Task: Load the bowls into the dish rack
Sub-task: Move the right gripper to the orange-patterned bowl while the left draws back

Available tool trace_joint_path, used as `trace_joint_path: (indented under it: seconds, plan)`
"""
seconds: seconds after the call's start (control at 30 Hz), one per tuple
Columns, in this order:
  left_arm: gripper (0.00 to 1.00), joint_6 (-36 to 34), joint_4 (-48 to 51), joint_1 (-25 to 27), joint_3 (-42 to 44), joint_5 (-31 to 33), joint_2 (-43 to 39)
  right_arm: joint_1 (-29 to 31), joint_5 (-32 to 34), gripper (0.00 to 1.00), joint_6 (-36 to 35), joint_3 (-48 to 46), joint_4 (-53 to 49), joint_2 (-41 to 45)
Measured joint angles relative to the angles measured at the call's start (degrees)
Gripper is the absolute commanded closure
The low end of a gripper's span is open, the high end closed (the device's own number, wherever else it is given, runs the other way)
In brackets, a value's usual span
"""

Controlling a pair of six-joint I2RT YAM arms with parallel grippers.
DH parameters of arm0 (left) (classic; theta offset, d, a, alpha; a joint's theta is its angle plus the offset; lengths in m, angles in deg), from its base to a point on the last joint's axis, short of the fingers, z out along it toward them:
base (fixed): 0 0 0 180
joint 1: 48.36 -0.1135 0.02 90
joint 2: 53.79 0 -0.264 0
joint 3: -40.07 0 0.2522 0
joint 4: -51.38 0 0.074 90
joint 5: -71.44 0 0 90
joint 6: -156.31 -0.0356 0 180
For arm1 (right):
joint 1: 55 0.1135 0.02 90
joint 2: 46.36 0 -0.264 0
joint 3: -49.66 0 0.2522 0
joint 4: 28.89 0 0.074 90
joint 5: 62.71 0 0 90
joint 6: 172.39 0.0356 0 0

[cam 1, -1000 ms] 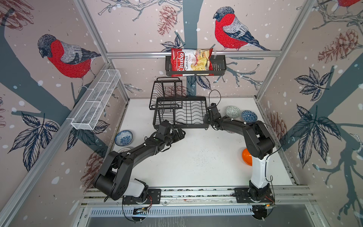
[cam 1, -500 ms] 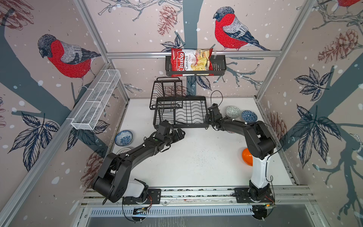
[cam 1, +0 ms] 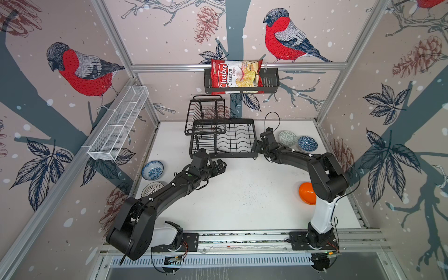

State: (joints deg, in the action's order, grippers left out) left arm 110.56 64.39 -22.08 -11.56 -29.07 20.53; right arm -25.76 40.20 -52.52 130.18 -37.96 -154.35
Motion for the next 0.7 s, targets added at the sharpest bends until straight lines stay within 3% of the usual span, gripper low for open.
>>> trace_joint_path:
  seconds: [0.43,0.7]
  plan:
    - [0.02,-1.2,-2.4,2.6,2.6,-1.3,-6.7,-2.4,4.6,0.0,-1.2,-11.0,-0.8,21.1]
    - [0.02,-2.2,-9.5,10.5,2.2,-0.2,-4.9,-13.0,4.0,0.0,0.0,-21.9,-5.7,32.9]
